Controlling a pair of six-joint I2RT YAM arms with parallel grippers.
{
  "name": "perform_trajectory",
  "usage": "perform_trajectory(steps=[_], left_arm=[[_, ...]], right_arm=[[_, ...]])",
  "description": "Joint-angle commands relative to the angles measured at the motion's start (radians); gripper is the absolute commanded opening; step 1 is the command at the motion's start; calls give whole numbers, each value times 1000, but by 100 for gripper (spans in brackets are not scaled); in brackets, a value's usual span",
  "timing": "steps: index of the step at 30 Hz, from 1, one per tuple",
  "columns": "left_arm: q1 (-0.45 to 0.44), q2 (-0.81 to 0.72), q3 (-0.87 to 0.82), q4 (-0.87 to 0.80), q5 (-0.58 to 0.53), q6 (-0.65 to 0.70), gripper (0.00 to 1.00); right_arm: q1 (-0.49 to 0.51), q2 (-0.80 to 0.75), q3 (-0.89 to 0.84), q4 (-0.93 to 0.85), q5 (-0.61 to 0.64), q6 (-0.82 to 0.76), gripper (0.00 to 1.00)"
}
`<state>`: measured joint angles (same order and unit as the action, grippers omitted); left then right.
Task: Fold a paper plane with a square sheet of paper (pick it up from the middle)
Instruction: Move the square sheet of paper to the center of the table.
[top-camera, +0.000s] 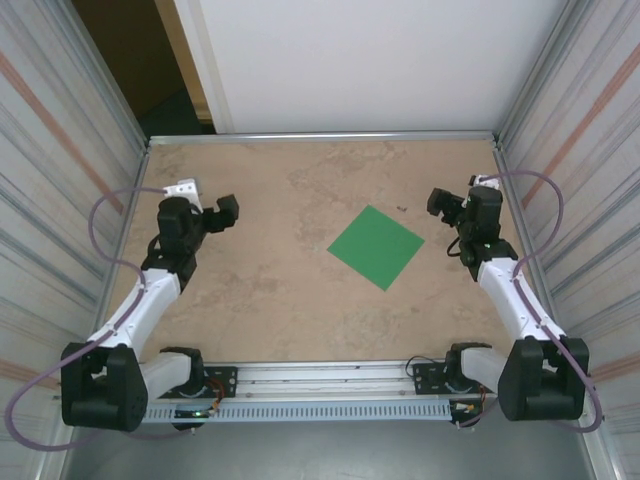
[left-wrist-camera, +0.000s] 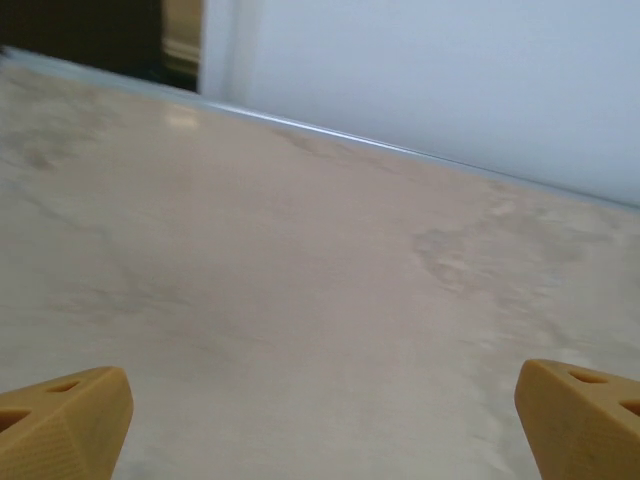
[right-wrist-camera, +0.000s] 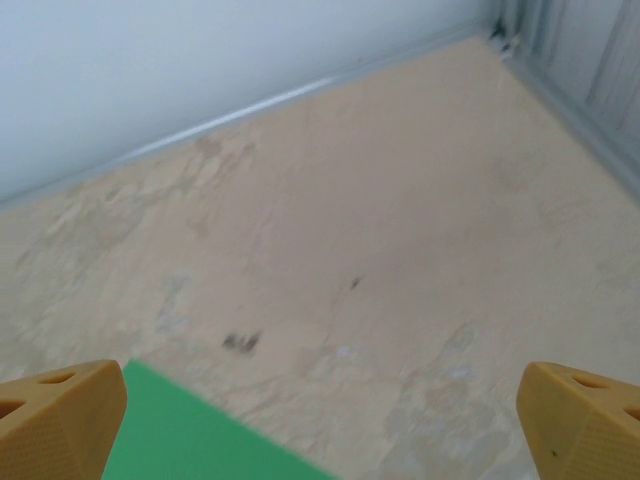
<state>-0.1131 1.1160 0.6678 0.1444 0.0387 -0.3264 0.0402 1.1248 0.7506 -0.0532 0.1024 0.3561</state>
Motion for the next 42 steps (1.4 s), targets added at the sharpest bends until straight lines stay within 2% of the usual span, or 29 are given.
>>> perform_trajectory(steps=[1,4,8,11,14,17,33,38,42], left_arm=[[-7,51,34,-109,205,-219,99],[-9,126,71,-105,304,-263,99],[-39,211,115,-103,355,-252,99],[-66,258,142,-107,373,-230,99],[-85,297,166,-120,373,-221,99],[-93,334,183,-125,389,-219,99],[-130,448,247,-146,455,-204,99],[-148,478,282,-196,458,-192,99],[-149,478,292,-233,422,-199,99]], right_arm=[[51,30,66,-269,-103,74,99],[104,123,149,-357,-239,125,99],[184,248,223,-414,-295,228,99],[187,330,222,-361,-392,341,99],[180,400,227,-334,-418,449,99],[178,447,235,-318,-420,497,94],[210,733,455,-410,-348,398,95],[291,832,523,-460,-374,295,96],[378,861,515,-470,-388,273,96]])
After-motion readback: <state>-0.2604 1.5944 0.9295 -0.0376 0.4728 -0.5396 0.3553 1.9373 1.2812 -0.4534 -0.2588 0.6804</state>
